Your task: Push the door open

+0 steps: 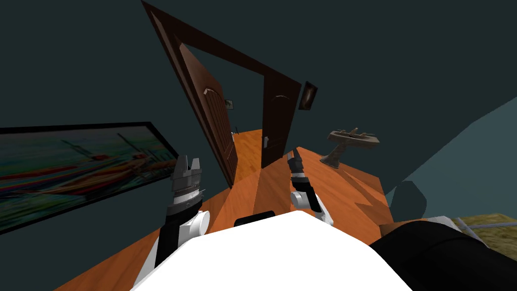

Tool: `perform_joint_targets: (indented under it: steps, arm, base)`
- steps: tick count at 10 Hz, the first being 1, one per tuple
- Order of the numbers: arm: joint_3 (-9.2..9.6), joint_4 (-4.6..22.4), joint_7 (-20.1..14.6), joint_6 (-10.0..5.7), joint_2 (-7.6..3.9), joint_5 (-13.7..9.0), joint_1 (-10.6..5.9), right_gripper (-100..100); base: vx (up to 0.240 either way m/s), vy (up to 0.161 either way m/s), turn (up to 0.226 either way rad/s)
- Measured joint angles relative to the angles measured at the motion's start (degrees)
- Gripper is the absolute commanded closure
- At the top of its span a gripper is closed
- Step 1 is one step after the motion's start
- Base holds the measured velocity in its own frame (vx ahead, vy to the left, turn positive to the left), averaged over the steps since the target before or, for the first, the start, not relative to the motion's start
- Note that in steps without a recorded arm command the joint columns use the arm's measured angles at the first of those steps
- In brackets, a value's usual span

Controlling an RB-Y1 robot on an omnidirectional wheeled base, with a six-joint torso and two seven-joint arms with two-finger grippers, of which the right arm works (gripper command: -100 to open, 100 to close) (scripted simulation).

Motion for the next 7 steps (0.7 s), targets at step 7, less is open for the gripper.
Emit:
perform_joint_targets:
  steps: [7]
  arm:
    - [1.76,9.17,-1.13,-0.9,-4.17,-4.2,-4.05,-100]
  base:
    - [0.083,-0.075,0.113]
